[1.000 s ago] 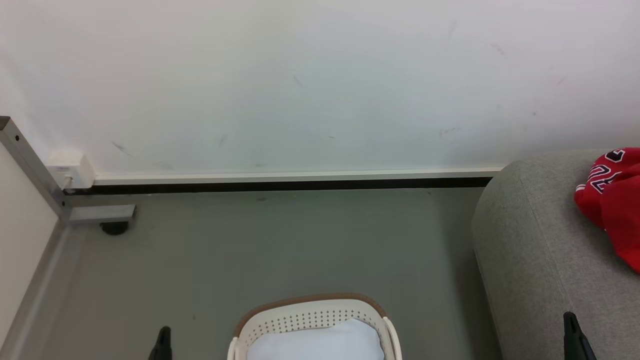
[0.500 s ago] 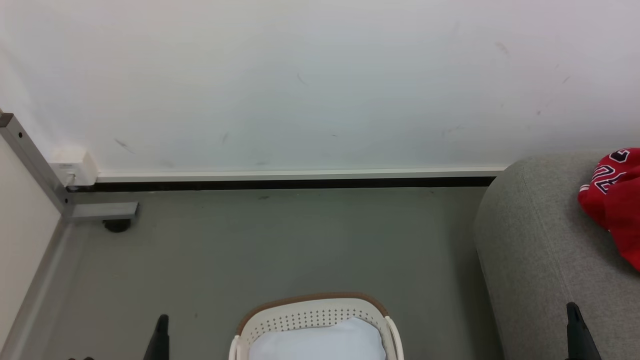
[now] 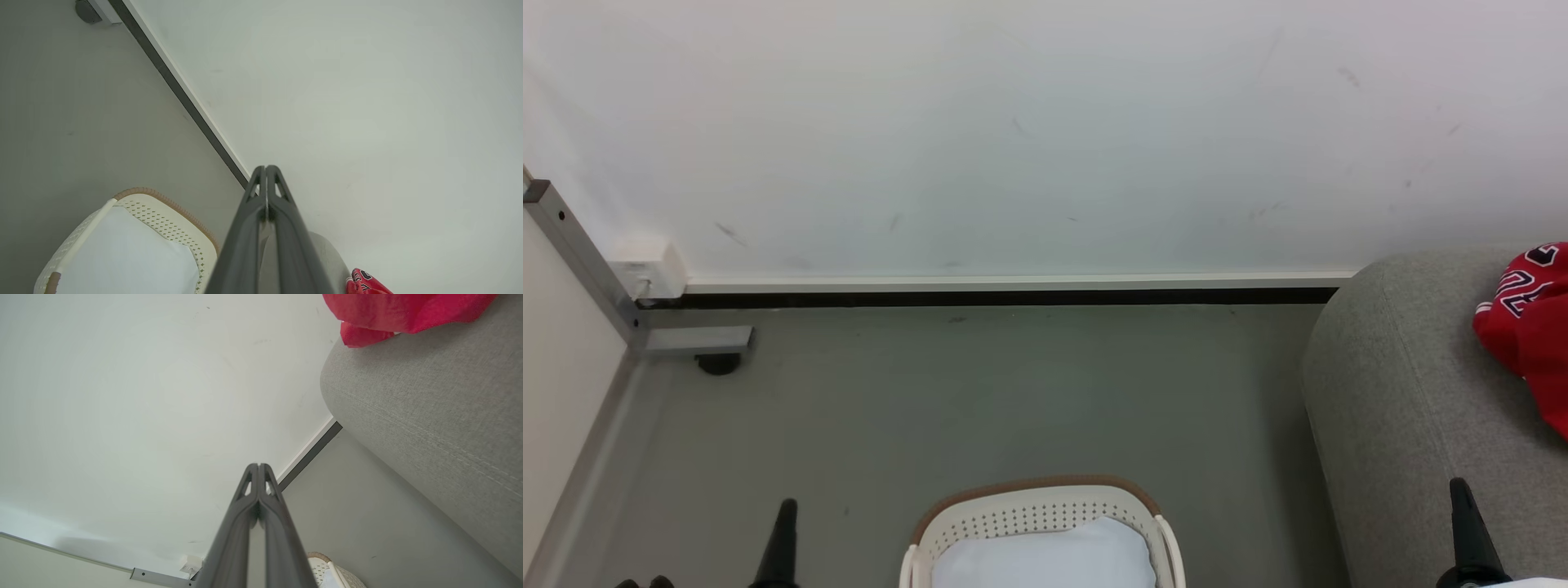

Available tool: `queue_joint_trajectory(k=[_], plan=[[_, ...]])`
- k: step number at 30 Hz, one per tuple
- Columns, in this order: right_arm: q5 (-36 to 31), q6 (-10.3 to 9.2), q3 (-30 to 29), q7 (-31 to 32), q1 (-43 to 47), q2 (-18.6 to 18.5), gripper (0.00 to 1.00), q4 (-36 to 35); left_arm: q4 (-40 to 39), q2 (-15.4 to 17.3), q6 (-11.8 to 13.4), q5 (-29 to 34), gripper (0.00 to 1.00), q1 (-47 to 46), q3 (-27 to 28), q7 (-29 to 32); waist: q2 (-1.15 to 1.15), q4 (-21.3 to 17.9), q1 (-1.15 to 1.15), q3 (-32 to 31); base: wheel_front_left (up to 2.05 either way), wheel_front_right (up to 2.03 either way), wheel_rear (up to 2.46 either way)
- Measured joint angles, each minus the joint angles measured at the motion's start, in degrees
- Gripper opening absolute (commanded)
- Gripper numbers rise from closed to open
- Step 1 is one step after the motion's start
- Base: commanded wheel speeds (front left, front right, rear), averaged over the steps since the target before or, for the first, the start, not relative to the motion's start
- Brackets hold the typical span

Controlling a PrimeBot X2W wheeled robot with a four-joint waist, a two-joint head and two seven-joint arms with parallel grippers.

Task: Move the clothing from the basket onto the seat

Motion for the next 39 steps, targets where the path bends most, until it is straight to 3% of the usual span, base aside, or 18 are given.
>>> queue_joint_trajectory(k=[39], plan=[[21.0, -0.01, -0.8, 5.4, -3.7, -0.3, 0.0, 0.3, 0.0, 0.0, -0.9, -20.2, 0.0, -4.1, 1.7, 5.1, 0.0, 1.1, 0.0, 0.6, 0.0, 0.0, 0.0]])
